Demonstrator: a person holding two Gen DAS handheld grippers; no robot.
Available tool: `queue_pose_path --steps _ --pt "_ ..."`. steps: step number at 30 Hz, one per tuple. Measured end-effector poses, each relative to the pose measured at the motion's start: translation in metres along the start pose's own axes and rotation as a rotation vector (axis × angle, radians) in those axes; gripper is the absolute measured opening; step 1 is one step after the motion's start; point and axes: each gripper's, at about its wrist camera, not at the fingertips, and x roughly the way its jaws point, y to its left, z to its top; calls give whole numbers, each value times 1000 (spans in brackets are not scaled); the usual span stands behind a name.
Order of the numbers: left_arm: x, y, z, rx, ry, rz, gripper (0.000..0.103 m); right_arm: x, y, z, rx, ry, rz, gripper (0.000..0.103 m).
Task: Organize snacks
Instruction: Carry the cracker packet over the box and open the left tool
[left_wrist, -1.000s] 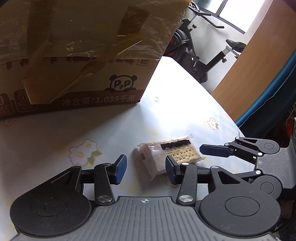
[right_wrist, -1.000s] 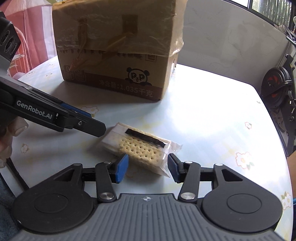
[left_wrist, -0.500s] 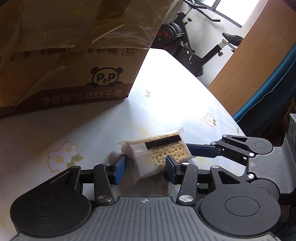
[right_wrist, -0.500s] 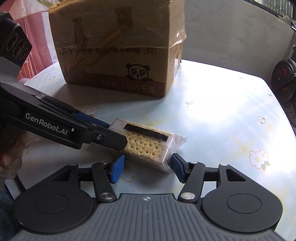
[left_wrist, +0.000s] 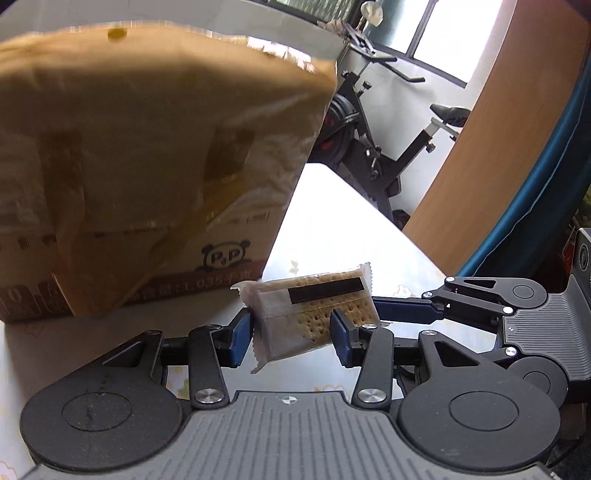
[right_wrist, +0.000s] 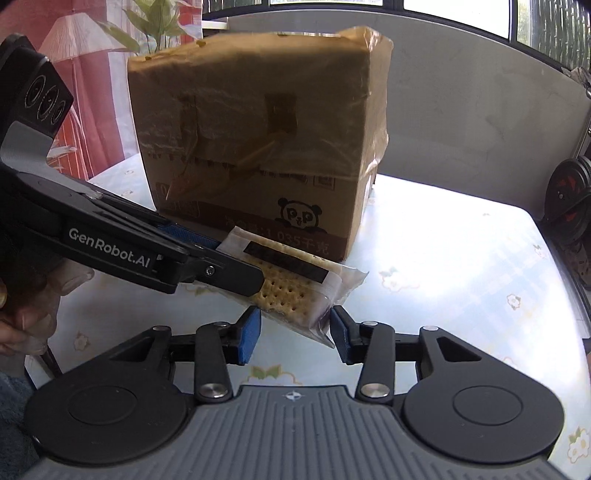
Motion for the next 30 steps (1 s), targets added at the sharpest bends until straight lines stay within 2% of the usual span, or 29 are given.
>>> queue_pose_path --steps 5,10,15,22,26,28,30 --pt "-40 -2 47 15 -137 20 48 -23 3 50 -69 -119 -10 44" --pt "-72 3 88 29 -237 66 48 -36 7 109 -143 -215 -3 44" --pt "-89 26 120 -6 -264 106 49 -27 15 157 -201 -267 18 44" --pt "-69 69 151 -68 -188 178 49 36 8 203 -125 -193 97 44" --pt "-56 79 159 -56 -170 218 50 61 -2 216 -32 -128 99 44" --pt "-55 83 160 -48 -175 257 54 68 -7 220 6 -96 77 45" --pt "-62 88 157 -65 -180 268 71 68 -12 222 32 -66 46 48"
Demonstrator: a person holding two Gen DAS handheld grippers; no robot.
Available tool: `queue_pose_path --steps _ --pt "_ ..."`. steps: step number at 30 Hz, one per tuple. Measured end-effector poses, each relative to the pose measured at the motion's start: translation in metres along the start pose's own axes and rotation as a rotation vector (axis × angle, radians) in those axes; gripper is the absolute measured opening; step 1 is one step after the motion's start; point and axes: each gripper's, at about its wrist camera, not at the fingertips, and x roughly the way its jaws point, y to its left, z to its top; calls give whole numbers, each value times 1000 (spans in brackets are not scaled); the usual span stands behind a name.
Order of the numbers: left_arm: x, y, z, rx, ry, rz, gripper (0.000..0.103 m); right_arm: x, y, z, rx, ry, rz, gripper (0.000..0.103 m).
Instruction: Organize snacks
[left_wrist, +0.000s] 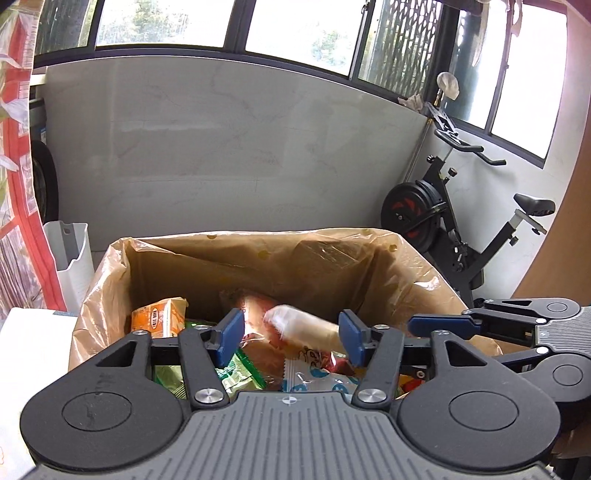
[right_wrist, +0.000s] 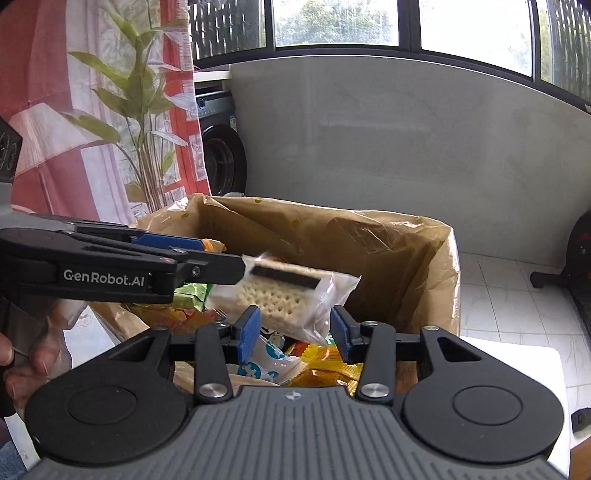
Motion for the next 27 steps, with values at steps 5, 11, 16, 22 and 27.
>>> queue_pose_path --steps 5,11,16,22,27 --pt "-16 7 2 6 -3 25 81 -20 -6 0 -10 -13 -27 75" --pt "-51 7 10 99 -67 114 92 -42 -10 4 47 -45 -2 93" --pt "-84 7 17 89 -111 150 96 -66 1 7 59 -102 -50 101" --pt "-124 -4 20 85 -181 221 96 -96 15 6 90 -157 -143 103" --pt "-152 -10 14 80 -220 285 96 -123 28 -2 104 -223 -170 103"
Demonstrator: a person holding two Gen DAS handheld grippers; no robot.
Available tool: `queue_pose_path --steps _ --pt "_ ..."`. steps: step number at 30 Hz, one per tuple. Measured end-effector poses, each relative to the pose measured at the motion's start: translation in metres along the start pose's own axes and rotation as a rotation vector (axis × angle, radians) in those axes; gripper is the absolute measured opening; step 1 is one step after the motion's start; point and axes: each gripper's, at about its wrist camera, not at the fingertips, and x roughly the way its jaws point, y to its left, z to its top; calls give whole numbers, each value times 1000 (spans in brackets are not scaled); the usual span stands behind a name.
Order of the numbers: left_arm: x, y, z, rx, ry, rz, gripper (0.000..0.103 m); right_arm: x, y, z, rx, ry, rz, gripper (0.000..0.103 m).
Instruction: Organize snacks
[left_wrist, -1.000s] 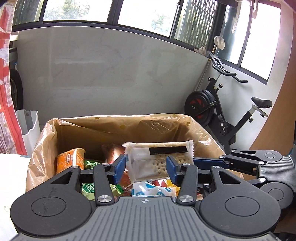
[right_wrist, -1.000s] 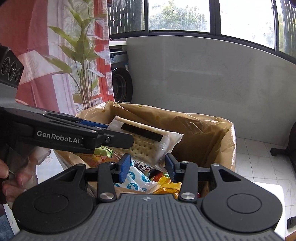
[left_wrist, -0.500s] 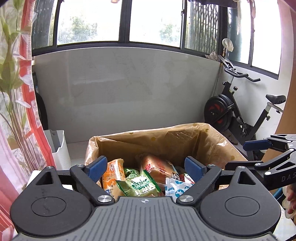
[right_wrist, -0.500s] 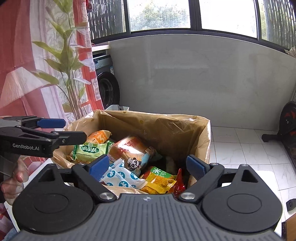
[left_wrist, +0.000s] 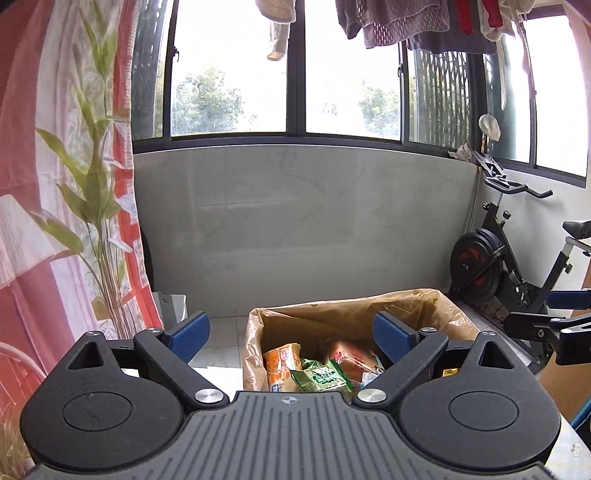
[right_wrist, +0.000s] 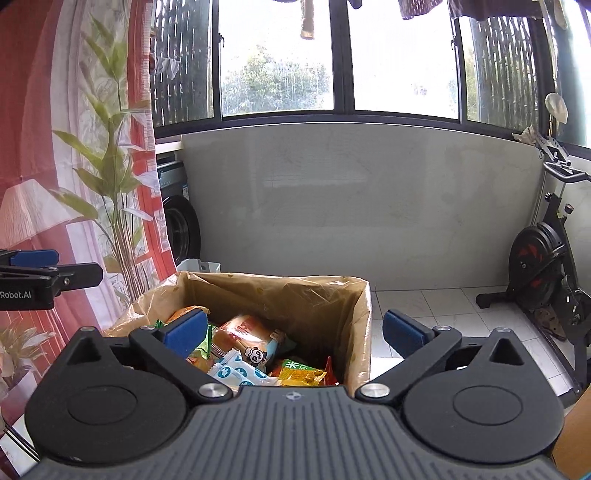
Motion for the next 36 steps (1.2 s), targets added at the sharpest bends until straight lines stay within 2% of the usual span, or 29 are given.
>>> queue_pose_path --steps 3,8,11,36 --pt "-17 6 1 -31 -14 -6 97 -12 1 -2 35 -12 13 103" --pt "-35 6 0 -18 -37 47 96 -30 6 -6 52 -32 16 103" --pt "-41 8 -1 -24 -41 52 96 -35 9 -6 54 -38 24 103" --pt "-50 11 -2 -19 -47 88 96 -44 10 -11 69 -47 22 103"
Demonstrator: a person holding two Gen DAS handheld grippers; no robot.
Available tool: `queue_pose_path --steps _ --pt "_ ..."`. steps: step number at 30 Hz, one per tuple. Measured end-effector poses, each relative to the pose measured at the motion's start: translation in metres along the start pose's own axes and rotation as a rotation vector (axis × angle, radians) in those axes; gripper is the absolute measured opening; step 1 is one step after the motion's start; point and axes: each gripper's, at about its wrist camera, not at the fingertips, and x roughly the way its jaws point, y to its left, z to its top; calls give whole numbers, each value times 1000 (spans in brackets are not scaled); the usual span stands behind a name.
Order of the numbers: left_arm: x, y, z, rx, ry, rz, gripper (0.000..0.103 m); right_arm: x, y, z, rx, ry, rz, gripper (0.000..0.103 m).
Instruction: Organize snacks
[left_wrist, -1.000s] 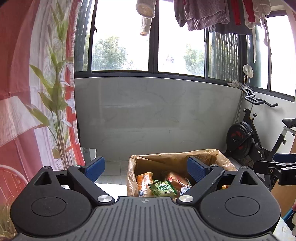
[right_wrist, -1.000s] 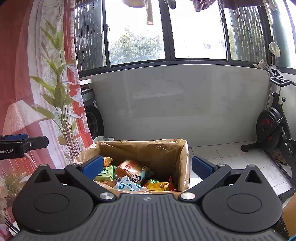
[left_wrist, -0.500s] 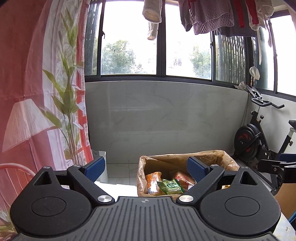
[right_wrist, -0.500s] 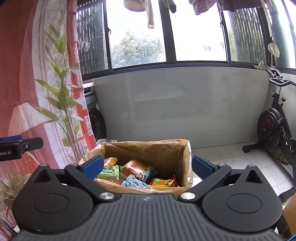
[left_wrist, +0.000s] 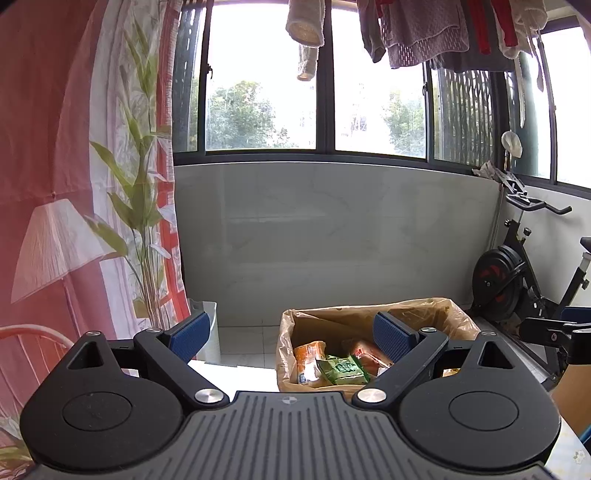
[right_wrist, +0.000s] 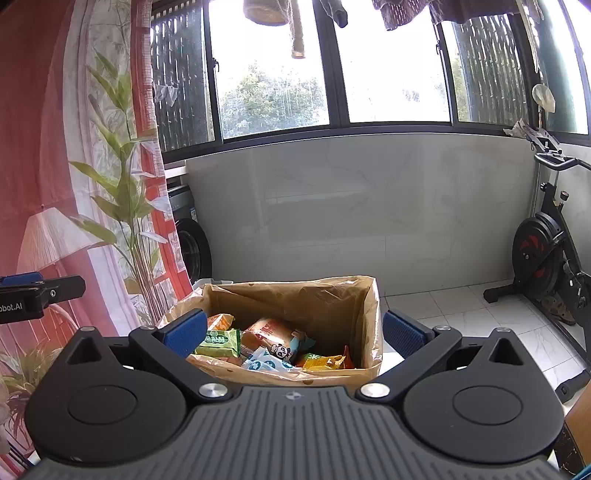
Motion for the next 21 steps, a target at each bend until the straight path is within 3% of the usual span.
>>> queue_pose_path --steps 21 --pt "0 4 -1 -20 4 -17 97 -3 0 0 8 -10 1 103"
